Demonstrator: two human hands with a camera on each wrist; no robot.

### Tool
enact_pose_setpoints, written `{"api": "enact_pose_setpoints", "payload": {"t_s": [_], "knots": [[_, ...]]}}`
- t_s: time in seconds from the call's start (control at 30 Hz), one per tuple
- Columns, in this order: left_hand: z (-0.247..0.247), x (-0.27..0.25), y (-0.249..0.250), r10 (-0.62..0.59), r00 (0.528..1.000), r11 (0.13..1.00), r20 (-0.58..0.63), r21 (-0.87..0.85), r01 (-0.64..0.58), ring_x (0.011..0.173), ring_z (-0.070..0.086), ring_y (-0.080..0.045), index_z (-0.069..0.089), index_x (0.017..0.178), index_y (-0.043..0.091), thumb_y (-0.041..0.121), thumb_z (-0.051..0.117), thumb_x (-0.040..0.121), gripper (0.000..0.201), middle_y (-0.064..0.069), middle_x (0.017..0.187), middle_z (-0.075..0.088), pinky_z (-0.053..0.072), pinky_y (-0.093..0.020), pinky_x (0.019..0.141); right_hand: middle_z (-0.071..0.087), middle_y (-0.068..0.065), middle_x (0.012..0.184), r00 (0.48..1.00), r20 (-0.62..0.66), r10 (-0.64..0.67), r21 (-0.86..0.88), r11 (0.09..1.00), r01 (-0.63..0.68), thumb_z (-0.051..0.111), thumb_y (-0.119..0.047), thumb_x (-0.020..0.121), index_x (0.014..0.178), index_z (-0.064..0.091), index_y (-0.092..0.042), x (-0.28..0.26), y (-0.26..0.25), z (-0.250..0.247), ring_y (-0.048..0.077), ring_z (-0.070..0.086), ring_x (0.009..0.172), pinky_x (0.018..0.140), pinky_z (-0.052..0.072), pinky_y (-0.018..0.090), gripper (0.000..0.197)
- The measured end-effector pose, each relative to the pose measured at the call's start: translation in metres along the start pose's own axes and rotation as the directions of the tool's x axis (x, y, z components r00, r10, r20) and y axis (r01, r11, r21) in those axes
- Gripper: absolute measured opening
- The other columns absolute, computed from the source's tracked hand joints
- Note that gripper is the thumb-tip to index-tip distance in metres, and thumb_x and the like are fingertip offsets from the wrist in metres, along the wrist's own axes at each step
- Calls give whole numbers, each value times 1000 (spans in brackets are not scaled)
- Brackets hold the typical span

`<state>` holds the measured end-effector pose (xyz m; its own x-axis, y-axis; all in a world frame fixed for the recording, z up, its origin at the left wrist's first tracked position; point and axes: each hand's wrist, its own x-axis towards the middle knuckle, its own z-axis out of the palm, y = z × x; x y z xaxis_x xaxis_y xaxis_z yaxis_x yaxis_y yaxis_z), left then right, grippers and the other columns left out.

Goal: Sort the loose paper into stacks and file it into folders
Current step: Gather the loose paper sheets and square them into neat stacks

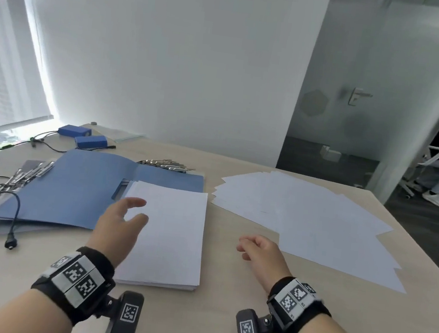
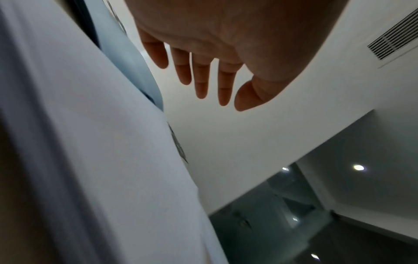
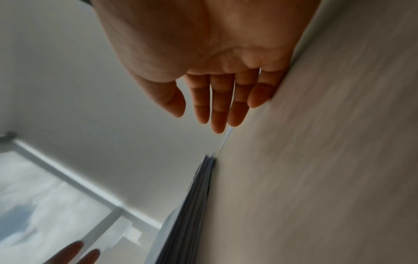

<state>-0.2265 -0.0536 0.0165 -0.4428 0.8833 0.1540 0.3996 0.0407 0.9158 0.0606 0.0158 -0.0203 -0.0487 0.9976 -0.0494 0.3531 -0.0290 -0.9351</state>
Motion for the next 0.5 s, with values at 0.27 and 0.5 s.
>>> {"api": "enact_pose_setpoints", "payload": {"t_s": [0.27, 0.5], "knots": [[122, -35, 47, -37, 960, 926, 277, -352, 137, 104, 67, -18, 67, 107, 20, 14, 62, 86, 22, 4, 105, 76, 50, -34, 79, 76, -1, 88, 969, -243, 37, 77, 997, -18, 61, -23, 96, 94, 72, -18, -14, 52, -104, 17, 68, 88, 81, 51, 28, 12], [210, -27, 42, -67, 926, 955, 373, -244, 168, 106, 65, -11, 72, 98, 28, 9, 58, 93, 24, 12, 103, 75, 48, -36, 93, 74, -11, 92, 924, -381, 40, 13, 999, -38, 61, -19, 94, 90, 72, -26, -19, 82, -169, 8, 66, 94, 77, 46, 21, 14]]}}
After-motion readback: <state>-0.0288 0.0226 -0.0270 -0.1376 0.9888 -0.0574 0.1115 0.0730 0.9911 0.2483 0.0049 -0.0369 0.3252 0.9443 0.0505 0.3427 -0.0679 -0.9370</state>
